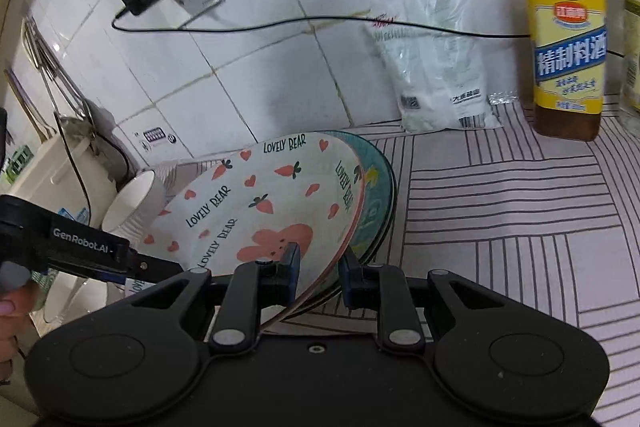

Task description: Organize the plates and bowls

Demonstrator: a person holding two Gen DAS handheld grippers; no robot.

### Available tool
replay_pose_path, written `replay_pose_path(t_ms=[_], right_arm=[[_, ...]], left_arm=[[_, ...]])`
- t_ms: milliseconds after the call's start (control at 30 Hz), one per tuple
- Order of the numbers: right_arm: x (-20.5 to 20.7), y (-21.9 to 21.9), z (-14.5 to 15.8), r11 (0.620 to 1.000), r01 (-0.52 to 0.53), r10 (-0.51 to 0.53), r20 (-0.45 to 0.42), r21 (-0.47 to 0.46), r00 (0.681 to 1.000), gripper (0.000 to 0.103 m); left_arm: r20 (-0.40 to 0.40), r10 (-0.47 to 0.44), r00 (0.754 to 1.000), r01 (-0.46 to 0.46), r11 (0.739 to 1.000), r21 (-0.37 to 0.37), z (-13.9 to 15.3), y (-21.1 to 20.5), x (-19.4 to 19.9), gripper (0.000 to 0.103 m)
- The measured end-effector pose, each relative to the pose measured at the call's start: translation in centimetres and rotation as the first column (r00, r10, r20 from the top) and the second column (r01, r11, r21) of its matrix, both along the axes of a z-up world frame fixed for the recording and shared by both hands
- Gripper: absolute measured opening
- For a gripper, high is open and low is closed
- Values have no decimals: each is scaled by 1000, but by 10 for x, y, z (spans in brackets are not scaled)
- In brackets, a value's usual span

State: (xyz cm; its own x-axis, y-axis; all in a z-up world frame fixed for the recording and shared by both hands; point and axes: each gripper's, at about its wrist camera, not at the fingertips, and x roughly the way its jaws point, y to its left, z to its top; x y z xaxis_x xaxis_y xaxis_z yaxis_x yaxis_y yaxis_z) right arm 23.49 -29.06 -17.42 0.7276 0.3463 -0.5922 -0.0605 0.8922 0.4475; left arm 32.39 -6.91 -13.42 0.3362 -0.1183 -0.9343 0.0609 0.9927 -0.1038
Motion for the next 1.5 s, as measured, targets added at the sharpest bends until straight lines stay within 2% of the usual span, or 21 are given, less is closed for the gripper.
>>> replay_pose_path(t_ms=[167, 500, 600, 767, 867, 1000, 1367, 1433, 1500], right_arm=[[7, 2, 0, 1000, -6, 6, -20, -16, 1000, 25], [20, 20, 9, 988, 11, -22, -65, -155, 998, 28], [24, 25, 17, 982, 32, -53, -113, -187, 992, 28], [30, 42, 22, 962, 31, -77, -159, -272, 984, 38], [30, 44, 23, 960, 46, -97, -174, -276, 980, 39], [33, 41, 26, 959, 63, -131, -234, -277, 963, 39], [33, 28, 13, 974, 73, -122, -228, -212, 966, 40], [34, 31, 12, 970, 47, -100, -214, -239, 972, 40], [32, 41, 10, 952, 12, -73, -189, -306, 979, 42]], left_arm=[[-14, 16, 1000, -16, 1000, 1, -5, -1, 8, 35], [-34, 35, 999, -35, 999, 1, -6, -4, 18, 35], [-42, 50, 998, -50, 999, -4, -7, -3, 20, 35], [-46, 66, 997, -66, 998, -9, -8, -1, 22, 35], [-57, 75, 996, -75, 997, -8, -10, -1, 24, 35], [-82, 74, 994, -77, 997, -30, -14, -2, 24, 34], [-83, 70, 994, -75, 996, -50, -16, -4, 21, 32], [-82, 70, 994, -74, 996, -48, -16, -4, 20, 32], [-79, 71, 994, -75, 996, -49, -16, -4, 18, 31]])
